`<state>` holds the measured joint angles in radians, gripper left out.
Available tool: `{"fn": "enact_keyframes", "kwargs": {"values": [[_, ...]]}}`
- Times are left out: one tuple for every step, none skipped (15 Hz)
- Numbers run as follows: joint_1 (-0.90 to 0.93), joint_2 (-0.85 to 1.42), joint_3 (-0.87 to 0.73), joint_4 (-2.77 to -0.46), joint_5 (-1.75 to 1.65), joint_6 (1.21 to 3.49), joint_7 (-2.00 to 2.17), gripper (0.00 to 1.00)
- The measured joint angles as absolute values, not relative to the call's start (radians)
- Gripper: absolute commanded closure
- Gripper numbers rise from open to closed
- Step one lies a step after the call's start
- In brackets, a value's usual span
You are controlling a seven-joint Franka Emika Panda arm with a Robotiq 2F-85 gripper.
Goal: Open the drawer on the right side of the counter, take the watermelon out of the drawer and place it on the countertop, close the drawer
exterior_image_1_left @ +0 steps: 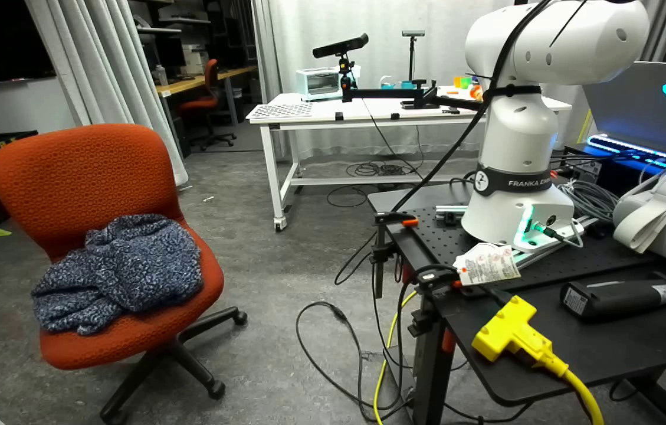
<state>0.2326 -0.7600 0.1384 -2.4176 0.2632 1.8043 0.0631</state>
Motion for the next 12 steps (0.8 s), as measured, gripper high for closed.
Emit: {"fn": "enact_keyframes", "kwargs": {"values": [[0.233, -0.760, 0.138, -2.418, 0.263, 1.804, 0.063, 0.00], [0.233, -0.760, 0.138, -2.418, 0.263, 1.804, 0.063, 0.00], [0.233, -0.760, 0.138, -2.418, 0.263, 1.804, 0.063, 0.00], [0.233, -0.760, 0.138, -2.418, 0.263, 1.804, 0.063, 0.00], [0.233, -0.760, 0.138, -2.418, 0.263, 1.804, 0.063, 0.00], [0.233, -0.760, 0.138, -2.418, 0.263, 1.804, 0.063, 0.00], [0.232, -0.760, 0.139, -2.418, 0.263, 1.804, 0.063, 0.00], [0.232, -0.759, 0.139, -2.418, 0.263, 1.804, 0.062, 0.00], [0.231, -0.758, 0.139, -2.418, 0.263, 1.804, 0.062, 0.00], [0.231, -0.756, 0.138, -2.419, 0.263, 1.804, 0.060, 0.00], [0.230, -0.753, 0.138, -2.421, 0.263, 1.804, 0.058, 0.00], [0.228, -0.749, 0.137, -2.425, 0.262, 1.804, 0.053, 0.00]]}}
